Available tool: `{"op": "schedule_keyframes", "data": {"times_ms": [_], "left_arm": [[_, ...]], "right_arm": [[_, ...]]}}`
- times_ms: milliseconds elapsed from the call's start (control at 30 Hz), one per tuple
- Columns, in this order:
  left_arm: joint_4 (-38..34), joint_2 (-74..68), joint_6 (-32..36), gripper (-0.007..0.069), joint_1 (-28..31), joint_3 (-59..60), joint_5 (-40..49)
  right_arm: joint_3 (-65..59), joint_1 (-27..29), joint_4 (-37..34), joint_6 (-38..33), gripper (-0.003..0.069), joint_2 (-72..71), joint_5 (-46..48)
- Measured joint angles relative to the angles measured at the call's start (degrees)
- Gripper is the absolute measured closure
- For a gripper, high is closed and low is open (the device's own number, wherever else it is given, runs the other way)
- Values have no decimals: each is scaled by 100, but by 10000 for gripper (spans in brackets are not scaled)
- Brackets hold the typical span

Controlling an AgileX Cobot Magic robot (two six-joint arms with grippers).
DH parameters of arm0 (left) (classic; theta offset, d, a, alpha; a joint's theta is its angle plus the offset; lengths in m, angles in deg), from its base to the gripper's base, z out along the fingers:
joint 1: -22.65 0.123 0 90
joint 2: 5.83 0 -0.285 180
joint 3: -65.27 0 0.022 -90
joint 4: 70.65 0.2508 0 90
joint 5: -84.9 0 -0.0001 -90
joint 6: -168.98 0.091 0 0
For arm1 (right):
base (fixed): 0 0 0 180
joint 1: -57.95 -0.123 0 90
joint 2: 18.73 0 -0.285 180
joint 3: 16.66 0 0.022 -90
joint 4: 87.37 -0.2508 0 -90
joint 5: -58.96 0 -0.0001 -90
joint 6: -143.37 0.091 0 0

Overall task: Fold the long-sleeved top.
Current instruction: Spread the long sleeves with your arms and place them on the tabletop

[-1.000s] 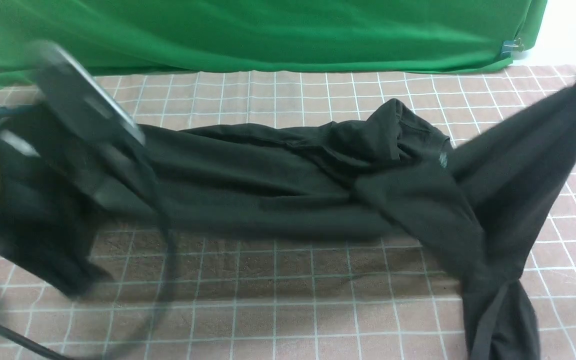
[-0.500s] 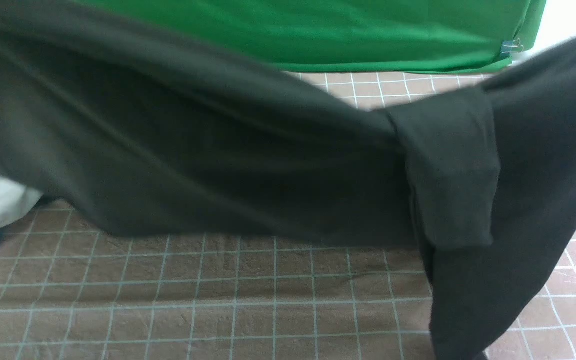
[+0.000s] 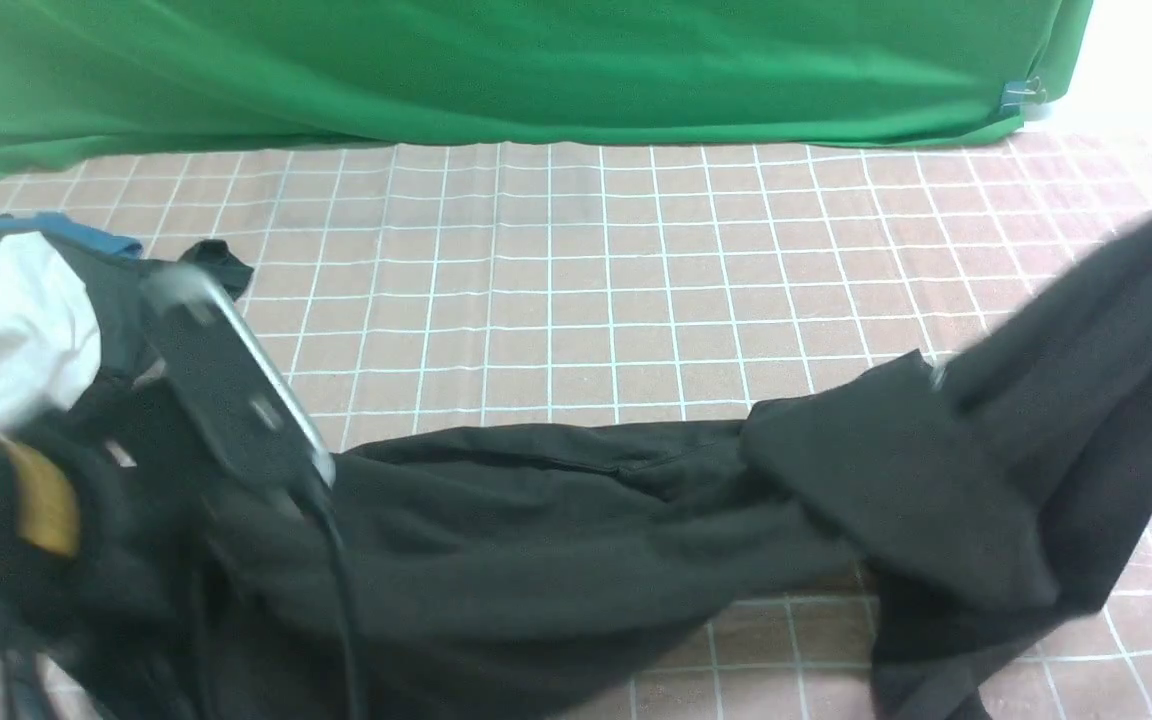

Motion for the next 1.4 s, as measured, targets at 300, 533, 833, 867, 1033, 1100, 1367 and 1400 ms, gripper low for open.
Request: {"op": "schedule_keyframes", "data": {"times_ms": [300,533,833,867,1033,1100,1367,1400], "left_arm": [[-734,-364,280,589,0,358,392],[-199,-475,17,589,299,-481,-529],[-1456,-1931,89,589,3129,-5352,380],[-1820,-2011,52,589,3351,-5563,601],[-2289,-1917,385,589,3270,-5060,877],[-2241,-1787,443,589,3049,-4505,937],[-2062,-1056,466,589,2409,-2419,965],[-2043,-823,466,589,2337,-2145,977]], "right_arm": [[-1239,0,41,188,629,382,79],[-777,0,-155,147,629,433,-907],[2857,618,-234,147,629,1323,175],[3016,681,-241,147,629,1362,470],[2818,732,-223,141,629,1403,1268],[2458,732,-216,148,629,1403,1444],[819,671,-187,81,629,735,1314],[567,656,-187,46,629,471,1211]]}}
